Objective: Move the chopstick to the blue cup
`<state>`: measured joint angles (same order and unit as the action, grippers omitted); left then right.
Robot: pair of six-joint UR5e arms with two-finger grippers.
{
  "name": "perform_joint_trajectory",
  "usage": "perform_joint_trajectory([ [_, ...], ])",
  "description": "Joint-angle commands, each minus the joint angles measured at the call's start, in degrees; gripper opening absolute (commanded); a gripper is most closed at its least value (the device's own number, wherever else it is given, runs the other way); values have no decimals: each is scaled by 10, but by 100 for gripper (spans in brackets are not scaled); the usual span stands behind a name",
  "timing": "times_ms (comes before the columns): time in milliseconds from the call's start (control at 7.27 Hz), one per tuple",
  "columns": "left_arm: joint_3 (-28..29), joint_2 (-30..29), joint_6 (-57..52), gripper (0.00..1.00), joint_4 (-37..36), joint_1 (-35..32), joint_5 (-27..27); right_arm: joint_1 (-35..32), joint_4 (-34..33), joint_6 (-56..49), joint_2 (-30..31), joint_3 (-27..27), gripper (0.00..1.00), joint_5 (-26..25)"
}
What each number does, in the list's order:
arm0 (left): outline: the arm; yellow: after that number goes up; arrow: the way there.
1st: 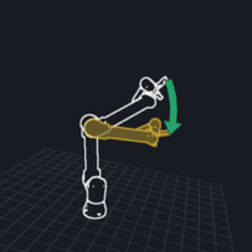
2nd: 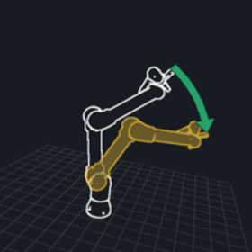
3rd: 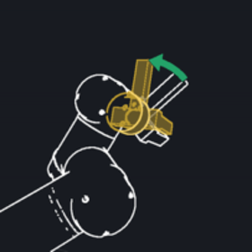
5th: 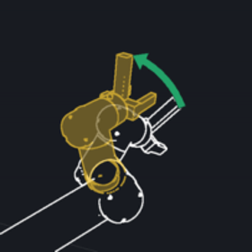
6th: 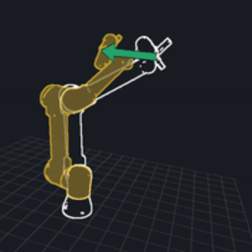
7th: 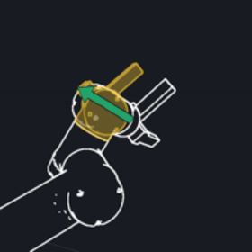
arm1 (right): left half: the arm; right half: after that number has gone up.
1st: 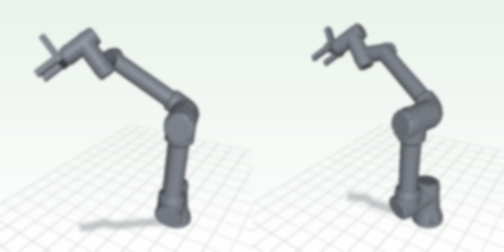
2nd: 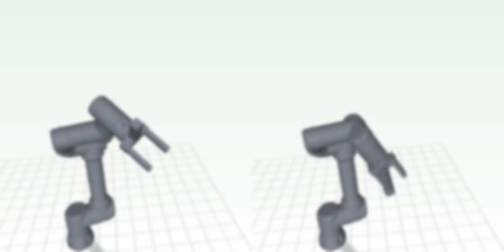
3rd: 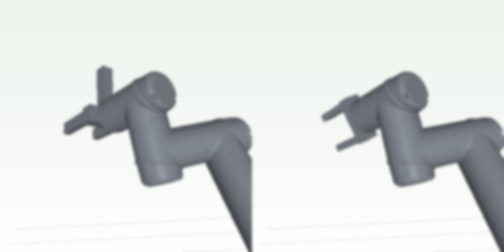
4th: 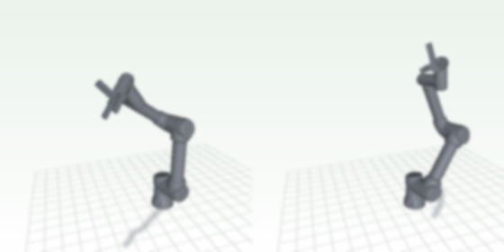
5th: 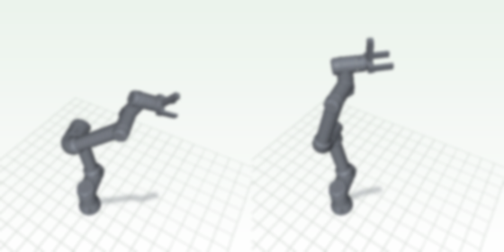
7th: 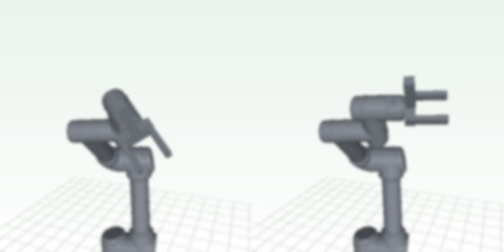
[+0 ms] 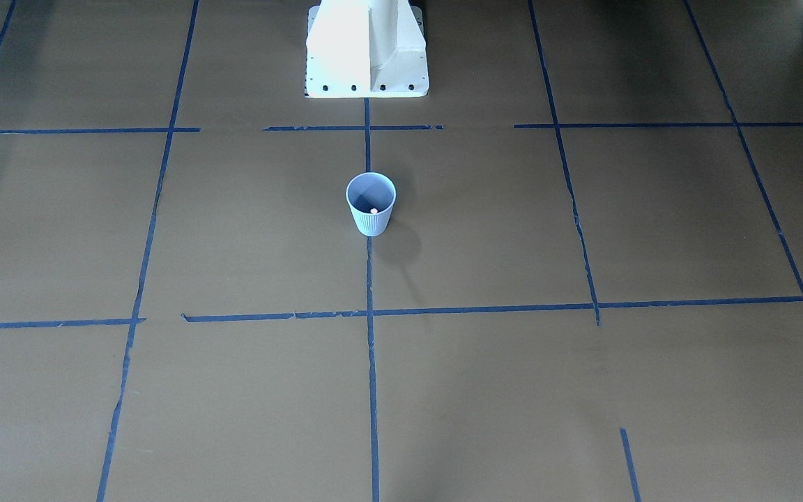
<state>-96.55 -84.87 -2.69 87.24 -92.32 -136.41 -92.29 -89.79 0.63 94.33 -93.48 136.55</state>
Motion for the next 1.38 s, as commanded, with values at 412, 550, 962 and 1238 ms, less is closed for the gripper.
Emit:
perform_joint_trajectory([
  [412, -4, 1, 0, 100, 0, -3, -1, -4, 37, 0, 5, 1, 100, 25],
  [550, -4, 1, 0, 100, 0, -3, -1, -5, 37, 0, 5, 1, 100, 25],
  [962, -4, 1, 0, 100, 0, -3, 0, -6, 37, 0, 5, 0, 100, 24],
  [1238, -4, 1, 0, 100, 1, -3, -1, -6, 38, -1, 4, -1, 100, 23],
])
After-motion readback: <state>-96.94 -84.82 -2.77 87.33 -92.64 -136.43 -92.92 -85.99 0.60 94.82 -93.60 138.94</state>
